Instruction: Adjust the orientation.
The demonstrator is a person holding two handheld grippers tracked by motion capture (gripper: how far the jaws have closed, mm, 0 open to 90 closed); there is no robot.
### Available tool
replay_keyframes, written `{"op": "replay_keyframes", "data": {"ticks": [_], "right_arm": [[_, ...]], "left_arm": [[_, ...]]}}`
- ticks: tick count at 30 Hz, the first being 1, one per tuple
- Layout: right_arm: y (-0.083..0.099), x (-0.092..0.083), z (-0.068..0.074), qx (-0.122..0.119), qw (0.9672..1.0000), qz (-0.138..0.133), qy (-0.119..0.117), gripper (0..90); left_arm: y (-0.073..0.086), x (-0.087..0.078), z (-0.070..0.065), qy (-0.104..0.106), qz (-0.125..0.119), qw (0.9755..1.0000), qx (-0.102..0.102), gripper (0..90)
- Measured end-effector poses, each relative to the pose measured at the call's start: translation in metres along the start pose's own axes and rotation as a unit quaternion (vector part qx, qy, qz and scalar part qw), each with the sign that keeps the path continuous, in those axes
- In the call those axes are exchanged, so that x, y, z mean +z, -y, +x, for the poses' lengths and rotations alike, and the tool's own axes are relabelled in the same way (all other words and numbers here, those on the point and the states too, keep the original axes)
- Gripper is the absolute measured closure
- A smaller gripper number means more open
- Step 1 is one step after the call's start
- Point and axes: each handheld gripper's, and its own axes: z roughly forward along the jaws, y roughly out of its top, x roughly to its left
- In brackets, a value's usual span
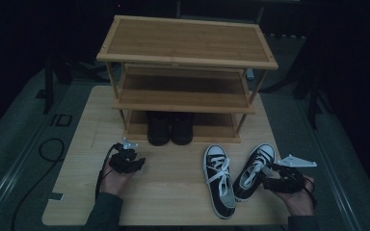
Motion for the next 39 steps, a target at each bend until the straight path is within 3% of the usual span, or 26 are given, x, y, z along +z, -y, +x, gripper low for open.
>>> {"op": "replay_keyframes", "data": {"ticks": [4,8,13,16,18,21,23,26,30,39], "right_arm": [[-0.009,0.010,0.006,-0.005,0.9998,0.016,0.012,22.1],[-0.011,0.023,0.009,-0.010,0.9970,0.058,0.051,21.8],[-0.010,0.032,0.006,0.022,0.9935,0.089,0.067,23.3],[-0.009,0.040,0.004,0.050,0.9907,0.109,0.064,31.3],[-0.010,0.039,0.004,0.056,0.9895,0.109,0.075,41.7],[-0.011,0.034,0.003,0.058,0.9899,0.108,0.072,59.0],[-0.011,0.030,0.002,0.059,0.9905,0.104,0.068,65.6],[-0.010,0.029,0.001,0.053,0.9914,0.098,0.067,71.0],[-0.009,0.026,0.001,0.044,0.9917,0.085,0.086,78.2],[-0.009,0.029,0.007,0.024,0.9941,0.049,0.094,81.1]], "left_arm": [[0.000,0.001,0.000,0.000,0.002,1.0000,0.001,57.5],[0.001,0.001,0.001,-0.001,0.004,1.0000,0.001,57.5],[0.002,0.002,0.000,-0.001,0.006,1.0000,0.002,57.5],[0.002,0.002,-0.001,-0.002,0.007,1.0000,0.003,57.5],[0.002,0.002,0.000,-0.003,0.007,1.0000,0.004,57.5],[0.002,0.003,0.000,-0.002,0.008,1.0000,0.002,57.5],[0.002,0.004,-0.001,-0.003,0.011,0.9999,0.004,57.5],[0.002,0.005,-0.002,-0.004,0.011,0.9999,0.007,57.5],[0.002,0.005,-0.002,-0.004,0.013,0.9999,0.007,57.5],[0.003,0.007,-0.002,-0.006,0.015,0.9998,0.008,57.6]]}}
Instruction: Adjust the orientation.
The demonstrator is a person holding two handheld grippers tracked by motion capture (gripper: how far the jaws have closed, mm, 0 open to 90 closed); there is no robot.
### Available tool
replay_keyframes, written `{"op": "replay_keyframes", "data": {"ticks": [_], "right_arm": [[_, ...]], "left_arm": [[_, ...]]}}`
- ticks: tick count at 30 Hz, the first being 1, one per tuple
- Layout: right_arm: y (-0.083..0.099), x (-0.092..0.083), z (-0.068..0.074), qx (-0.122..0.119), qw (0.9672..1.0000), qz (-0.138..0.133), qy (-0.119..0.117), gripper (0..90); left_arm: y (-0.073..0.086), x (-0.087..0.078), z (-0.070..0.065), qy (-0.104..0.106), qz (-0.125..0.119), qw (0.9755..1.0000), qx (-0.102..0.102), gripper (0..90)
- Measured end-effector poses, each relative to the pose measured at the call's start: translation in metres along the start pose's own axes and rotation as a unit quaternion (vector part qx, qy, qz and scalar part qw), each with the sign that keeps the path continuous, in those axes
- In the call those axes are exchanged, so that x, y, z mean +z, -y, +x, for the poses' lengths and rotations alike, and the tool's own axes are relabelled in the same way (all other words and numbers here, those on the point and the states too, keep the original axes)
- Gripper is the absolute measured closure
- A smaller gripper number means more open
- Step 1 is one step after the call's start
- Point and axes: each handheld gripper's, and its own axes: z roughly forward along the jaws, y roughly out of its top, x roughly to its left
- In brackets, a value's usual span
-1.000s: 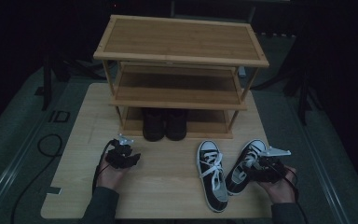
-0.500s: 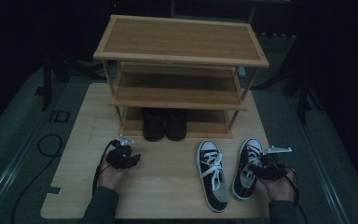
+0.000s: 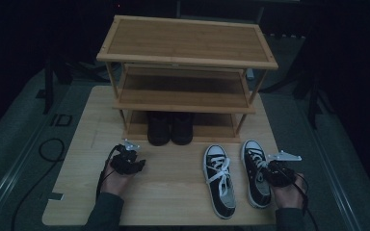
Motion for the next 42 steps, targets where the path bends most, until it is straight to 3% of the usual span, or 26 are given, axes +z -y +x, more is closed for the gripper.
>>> {"op": "replay_keyframes", "data": {"ticks": [11,17,22,32,35,42], "right_arm": [[-0.009,0.007,0.025,-0.045,0.9982,-0.011,-0.038,81.0],[-0.006,0.003,0.025,-0.063,0.9959,-0.010,-0.064,81.0],[-0.003,0.001,0.028,-0.073,0.9948,-0.006,-0.071,80.0],[-0.006,-0.004,0.036,-0.115,0.9896,0.019,-0.084,76.1],[-0.006,-0.005,0.031,-0.111,0.9888,0.033,-0.095,71.2],[-0.008,-0.014,0.027,-0.123,0.9852,0.032,-0.115,62.3]], "left_arm": [[0.000,-0.001,0.002,0.001,-0.003,1.0000,-0.003,57.5],[0.000,0.000,0.001,0.000,0.001,1.0000,-0.001,57.6],[0.000,0.001,0.000,0.000,0.001,1.0000,0.000,57.5],[0.000,0.001,0.000,0.000,0.001,1.0000,-0.001,57.5],[0.000,0.001,0.001,0.001,0.001,1.0000,-0.001,57.5],[0.001,0.001,0.001,0.001,0.000,1.0000,-0.002,57.3]]}}
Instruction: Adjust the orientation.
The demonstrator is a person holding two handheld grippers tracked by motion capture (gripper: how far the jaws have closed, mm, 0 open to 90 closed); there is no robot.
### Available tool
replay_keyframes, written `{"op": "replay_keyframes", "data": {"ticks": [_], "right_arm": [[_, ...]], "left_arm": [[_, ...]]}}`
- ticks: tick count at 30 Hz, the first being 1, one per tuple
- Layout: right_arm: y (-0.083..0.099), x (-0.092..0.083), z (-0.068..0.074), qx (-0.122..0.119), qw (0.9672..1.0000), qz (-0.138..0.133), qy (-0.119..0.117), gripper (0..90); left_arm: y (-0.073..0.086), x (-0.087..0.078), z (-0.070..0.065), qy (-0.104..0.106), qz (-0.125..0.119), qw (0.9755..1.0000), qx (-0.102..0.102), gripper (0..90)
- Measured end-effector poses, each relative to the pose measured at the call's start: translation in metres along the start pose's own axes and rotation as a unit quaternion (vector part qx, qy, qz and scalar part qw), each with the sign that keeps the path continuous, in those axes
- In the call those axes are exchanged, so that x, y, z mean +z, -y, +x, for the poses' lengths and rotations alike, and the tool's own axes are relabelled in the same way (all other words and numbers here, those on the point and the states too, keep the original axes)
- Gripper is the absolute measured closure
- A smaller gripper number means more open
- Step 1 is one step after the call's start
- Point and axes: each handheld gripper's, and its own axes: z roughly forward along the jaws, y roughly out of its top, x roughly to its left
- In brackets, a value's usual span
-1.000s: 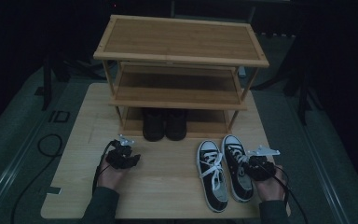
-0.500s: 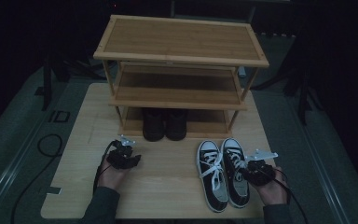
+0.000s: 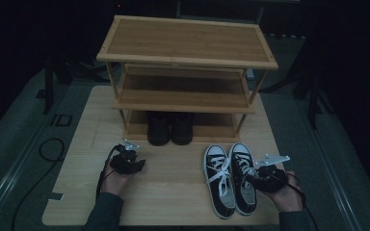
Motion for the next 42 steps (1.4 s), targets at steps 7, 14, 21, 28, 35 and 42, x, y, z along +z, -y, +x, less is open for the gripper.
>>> {"op": "replay_keyframes", "data": {"ticks": [7,14,21,28,35,42], "right_arm": [[-0.001,-0.014,-0.002,-0.009,0.9999,-0.005,-0.003,56.0],[-0.005,-0.030,-0.001,-0.012,0.9993,-0.036,-0.008,53.3],[-0.008,-0.037,0.006,-0.016,0.9980,-0.060,-0.016,50.7],[-0.008,-0.037,0.016,-0.025,0.9972,-0.065,-0.026,48.4],[-0.003,-0.033,0.020,-0.023,0.9974,-0.061,-0.030,46.2],[-0.003,-0.038,0.022,-0.024,0.9964,-0.076,-0.027,44.8]], "left_arm": [[0.000,0.000,0.000,0.001,-0.001,1.0000,-0.001,57.3],[0.000,0.000,0.000,0.000,-0.001,1.0000,-0.002,57.2],[0.000,0.000,0.000,0.000,-0.001,1.0000,-0.002,57.2],[0.000,0.000,0.000,0.001,-0.001,1.0000,-0.002,57.0],[0.000,0.001,0.000,0.001,-0.002,1.0000,-0.002,56.9],[0.000,0.001,0.000,0.002,-0.002,1.0000,-0.001,56.5]]}}
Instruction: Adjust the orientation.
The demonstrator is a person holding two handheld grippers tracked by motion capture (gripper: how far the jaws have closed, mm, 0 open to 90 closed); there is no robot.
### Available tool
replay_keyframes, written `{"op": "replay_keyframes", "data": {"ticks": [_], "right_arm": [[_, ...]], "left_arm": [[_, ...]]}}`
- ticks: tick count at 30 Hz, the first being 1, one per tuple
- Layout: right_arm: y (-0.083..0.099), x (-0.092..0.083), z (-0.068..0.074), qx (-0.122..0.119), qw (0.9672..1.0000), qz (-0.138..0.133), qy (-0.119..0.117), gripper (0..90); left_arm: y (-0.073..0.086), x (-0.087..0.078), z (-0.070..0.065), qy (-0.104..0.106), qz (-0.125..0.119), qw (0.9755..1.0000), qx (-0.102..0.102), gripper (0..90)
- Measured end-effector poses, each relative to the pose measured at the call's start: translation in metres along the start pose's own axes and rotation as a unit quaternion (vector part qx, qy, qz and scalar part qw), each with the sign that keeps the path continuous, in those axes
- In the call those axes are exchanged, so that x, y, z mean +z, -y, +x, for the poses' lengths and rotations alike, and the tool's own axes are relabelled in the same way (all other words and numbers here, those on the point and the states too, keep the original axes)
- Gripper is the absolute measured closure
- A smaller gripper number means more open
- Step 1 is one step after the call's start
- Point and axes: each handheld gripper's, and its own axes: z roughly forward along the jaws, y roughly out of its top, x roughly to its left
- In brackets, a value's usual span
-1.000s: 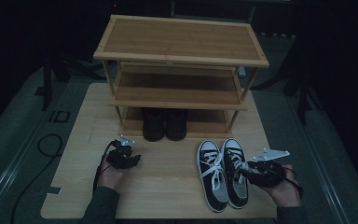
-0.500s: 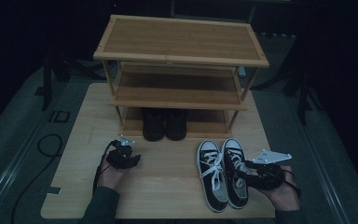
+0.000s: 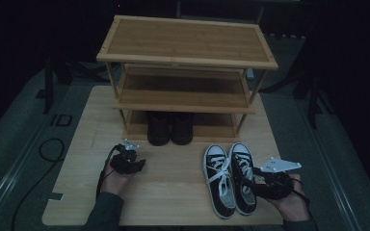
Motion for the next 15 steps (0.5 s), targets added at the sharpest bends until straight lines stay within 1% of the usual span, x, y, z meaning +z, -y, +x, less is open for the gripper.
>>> {"op": "replay_keyframes", "data": {"ticks": [3,5,10,12,15], "right_arm": [[-0.0015,-0.0027,0.0025,-0.001,1.0000,-0.006,-0.004,44.8],[-0.0020,-0.0034,0.0044,-0.004,0.9999,-0.011,-0.013,44.5],[-0.0006,0.0004,0.0059,-0.004,0.9998,-0.004,-0.019,44.5],[0.0026,0.0049,0.0062,-0.002,0.9997,0.003,-0.023,44.5],[0.0046,0.0065,0.0073,-0.002,0.9997,0.007,-0.024,44.5]], "left_arm": [[0.0002,-0.0001,-0.0001,0.000,0.000,1.0000,0.000,56.4],[0.0002,-0.0001,-0.0003,-0.001,0.000,1.0000,0.001,56.3],[0.0003,0.0000,-0.0003,0.000,-0.001,1.0000,0.000,56.3],[0.0005,-0.0001,-0.0002,0.000,-0.001,1.0000,-0.001,56.3],[0.0006,0.0000,-0.0007,-0.001,-0.001,1.0000,0.001,56.0]]}}
